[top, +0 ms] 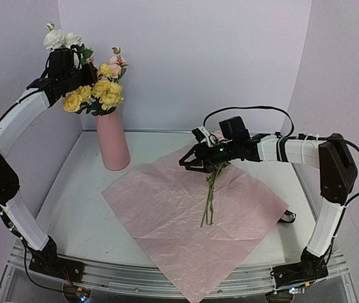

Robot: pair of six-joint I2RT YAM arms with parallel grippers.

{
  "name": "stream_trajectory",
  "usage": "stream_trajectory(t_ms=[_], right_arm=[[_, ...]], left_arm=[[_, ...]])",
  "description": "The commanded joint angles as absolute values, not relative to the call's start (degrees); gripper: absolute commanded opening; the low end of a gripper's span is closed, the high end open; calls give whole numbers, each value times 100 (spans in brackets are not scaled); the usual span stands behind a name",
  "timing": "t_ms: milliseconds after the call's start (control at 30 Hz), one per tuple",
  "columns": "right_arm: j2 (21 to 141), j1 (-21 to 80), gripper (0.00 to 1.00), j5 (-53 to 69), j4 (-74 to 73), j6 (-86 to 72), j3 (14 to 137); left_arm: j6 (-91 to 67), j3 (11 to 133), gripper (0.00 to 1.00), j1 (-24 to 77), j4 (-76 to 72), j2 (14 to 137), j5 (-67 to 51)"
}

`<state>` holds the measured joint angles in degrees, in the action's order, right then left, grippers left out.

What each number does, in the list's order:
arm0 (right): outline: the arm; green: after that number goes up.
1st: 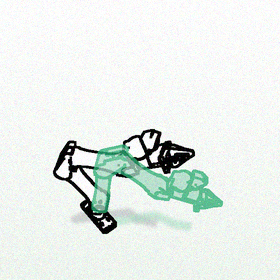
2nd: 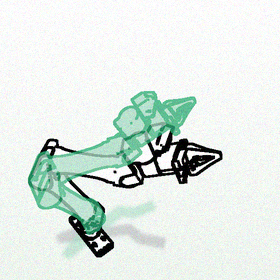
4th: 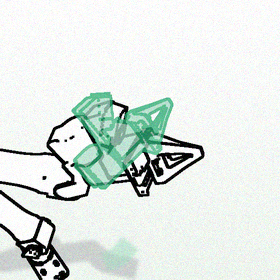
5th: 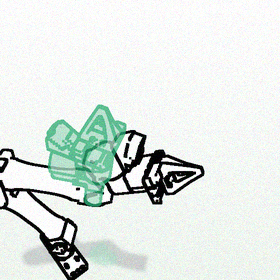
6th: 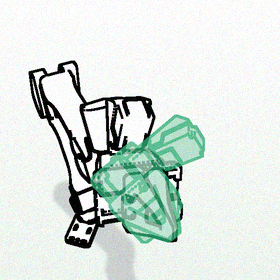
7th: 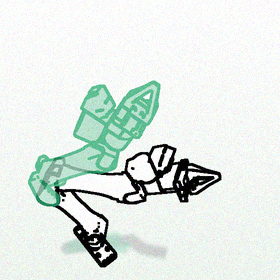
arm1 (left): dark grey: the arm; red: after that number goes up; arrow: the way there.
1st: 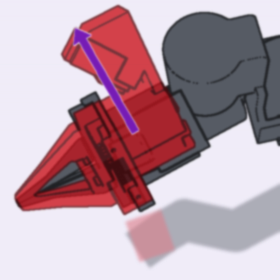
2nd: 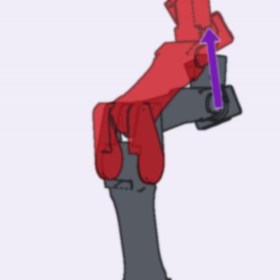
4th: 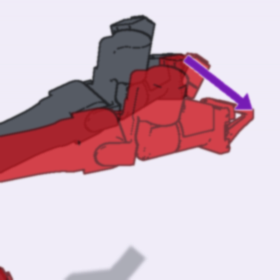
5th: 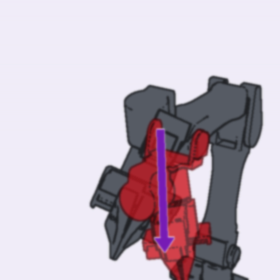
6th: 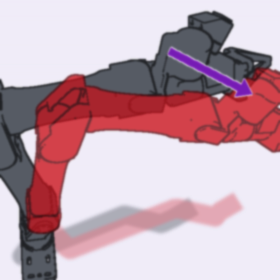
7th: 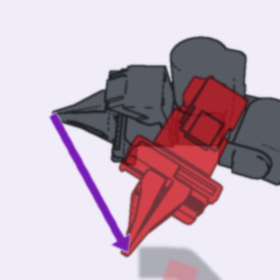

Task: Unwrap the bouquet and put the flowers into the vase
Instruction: Insert the fake flower into the vase.

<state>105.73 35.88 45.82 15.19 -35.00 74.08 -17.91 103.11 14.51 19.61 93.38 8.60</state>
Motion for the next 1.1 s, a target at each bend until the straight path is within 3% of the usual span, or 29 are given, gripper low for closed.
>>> stream_trajectory(t_ms=[0,167,400,600,867,1067], right_arm=[[10237,3551,53,4726,1562,-3365,7377],[10215,3535,53,4714,1531,-3308,7400],[10320,3509,53,4787,1513,-3302,7503],[10406,3508,54,4843,1512,-3331,7559],[10418,3508,53,4866,1512,-3379,7571],[10390,3508,54,4836,1512,-3398,7546]], left_arm=[[-1857,10781,45,1394,1955,9525,488],[-2022,10886,40,1395,1958,9505,346],[-1702,10678,24,1389,1951,9153,592],[-1328,10673,19,1391,1947,8919,776],[-1010,10663,1,1336,1953,8921,716],[-760,10571,0,1296,1949,9034,638]])
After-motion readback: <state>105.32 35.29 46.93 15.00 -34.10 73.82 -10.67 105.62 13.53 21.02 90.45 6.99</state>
